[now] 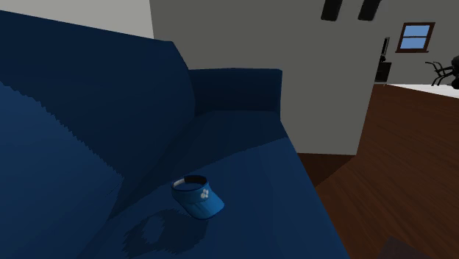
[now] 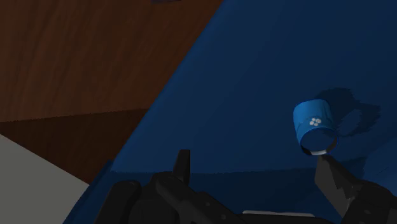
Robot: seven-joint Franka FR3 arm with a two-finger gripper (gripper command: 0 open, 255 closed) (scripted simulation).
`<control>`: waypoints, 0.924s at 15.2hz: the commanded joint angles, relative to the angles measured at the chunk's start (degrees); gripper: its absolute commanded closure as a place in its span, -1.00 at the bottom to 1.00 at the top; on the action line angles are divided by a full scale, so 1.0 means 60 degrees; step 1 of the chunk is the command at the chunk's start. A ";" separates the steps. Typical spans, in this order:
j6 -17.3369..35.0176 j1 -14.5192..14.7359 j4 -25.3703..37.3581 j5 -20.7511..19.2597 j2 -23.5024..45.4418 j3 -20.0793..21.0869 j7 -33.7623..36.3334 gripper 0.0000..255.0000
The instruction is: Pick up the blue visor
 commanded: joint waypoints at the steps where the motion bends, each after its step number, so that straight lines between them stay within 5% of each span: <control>1: 0.0000 0.0000 0.0000 0.0000 0.0000 0.0000 0.0000 -1.00; 14: 0.3462 0.0398 -0.0772 0.0089 0.3111 0.0525 0.0560 -1.00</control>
